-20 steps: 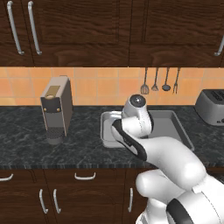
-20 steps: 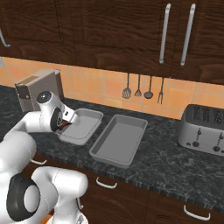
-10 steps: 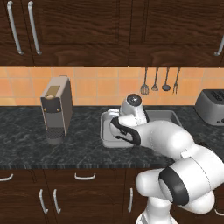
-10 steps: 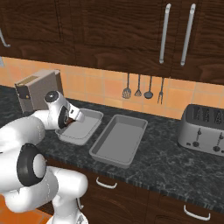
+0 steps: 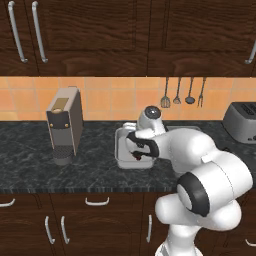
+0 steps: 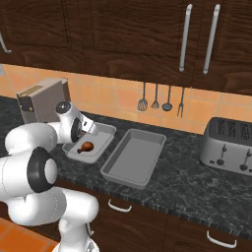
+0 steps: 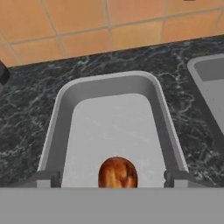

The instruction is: Place one corn and one chicken drumstick in each tupperware on the nearby counter, to pack two identical lunches.

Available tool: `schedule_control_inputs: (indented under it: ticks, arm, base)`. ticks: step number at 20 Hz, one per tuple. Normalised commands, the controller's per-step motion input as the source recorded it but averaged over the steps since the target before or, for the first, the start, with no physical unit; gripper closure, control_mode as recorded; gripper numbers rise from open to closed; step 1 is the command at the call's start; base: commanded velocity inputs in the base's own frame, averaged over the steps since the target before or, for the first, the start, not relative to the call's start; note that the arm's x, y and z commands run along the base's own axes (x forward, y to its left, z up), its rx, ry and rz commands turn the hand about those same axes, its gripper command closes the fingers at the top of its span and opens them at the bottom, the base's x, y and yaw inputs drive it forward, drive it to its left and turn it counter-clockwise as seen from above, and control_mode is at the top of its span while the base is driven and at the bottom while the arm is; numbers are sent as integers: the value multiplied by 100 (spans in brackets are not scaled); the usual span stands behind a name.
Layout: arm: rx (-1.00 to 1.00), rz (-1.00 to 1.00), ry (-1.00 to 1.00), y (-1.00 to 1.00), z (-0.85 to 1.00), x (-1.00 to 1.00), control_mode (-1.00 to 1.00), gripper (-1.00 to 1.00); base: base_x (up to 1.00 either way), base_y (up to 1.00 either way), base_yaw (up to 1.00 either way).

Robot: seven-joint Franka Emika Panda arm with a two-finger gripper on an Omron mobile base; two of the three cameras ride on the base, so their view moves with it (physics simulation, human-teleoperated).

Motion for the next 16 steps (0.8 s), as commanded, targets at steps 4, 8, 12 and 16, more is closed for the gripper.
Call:
schedule_control_inputs:
  ticks: [4, 8, 12, 16]
  arm:
    - [0, 0, 0, -6, 28, -24, -100, -100]
    - [0, 2, 0, -18, 86, -76, -100, -100]
    - [0, 14, 1, -48, 85, -100, -100, -100]
    - [-3, 14, 0, -50, 61, -100, -100, -100]
  base:
    - [0, 0, 0]
    - [0, 0, 0]
    - [0, 0, 0]
    - [0, 0, 0]
